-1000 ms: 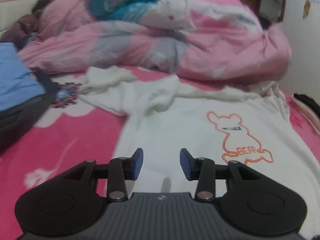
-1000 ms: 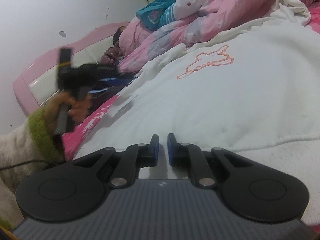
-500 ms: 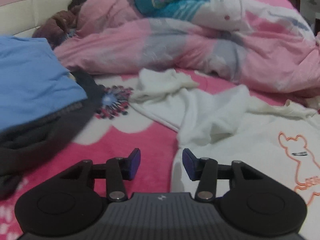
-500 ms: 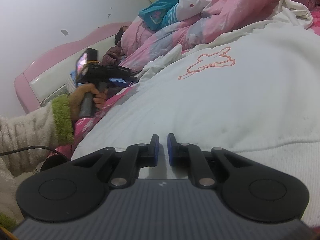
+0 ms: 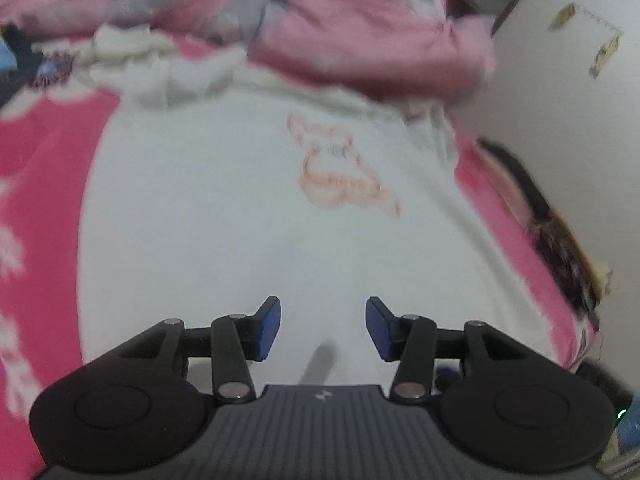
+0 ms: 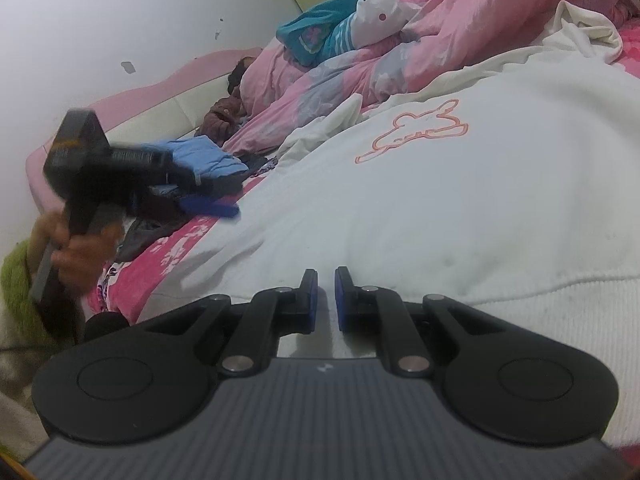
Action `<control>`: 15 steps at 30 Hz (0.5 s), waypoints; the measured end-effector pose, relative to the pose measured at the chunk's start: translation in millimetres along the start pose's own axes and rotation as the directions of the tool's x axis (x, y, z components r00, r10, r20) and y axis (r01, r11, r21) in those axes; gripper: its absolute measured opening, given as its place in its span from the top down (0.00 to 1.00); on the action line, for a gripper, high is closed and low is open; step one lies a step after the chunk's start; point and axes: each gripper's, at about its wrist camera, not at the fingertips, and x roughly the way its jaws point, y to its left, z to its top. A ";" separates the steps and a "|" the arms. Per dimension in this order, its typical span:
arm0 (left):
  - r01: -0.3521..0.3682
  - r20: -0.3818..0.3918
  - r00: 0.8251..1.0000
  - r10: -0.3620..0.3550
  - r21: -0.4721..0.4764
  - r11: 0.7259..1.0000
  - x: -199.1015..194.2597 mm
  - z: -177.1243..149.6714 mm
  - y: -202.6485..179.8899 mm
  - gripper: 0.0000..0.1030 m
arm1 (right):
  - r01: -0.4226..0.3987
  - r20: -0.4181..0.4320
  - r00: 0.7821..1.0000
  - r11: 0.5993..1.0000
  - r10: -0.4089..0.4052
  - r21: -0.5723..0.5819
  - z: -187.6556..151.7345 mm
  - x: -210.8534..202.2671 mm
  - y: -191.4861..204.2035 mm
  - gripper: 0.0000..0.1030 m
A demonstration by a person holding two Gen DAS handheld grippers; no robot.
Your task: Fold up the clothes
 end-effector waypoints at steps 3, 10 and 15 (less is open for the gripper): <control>-0.071 0.017 0.997 0.072 -0.069 0.995 5.2 -13.7 28.7 0.84 | 0.005 0.002 1.000 1.000 -0.005 -0.006 -0.6 -1.3 1.1 0.93; 0.018 0.144 0.989 0.026 -0.298 0.954 -13.4 -18.5 102.7 0.85 | 0.054 -0.056 0.997 0.998 -0.053 0.024 15.2 -10.1 12.5 0.88; 0.034 0.208 0.978 0.019 -0.248 0.968 -18.0 -27.6 94.9 0.73 | 0.019 -0.101 0.995 1.000 -0.019 -0.008 58.3 32.2 52.0 0.87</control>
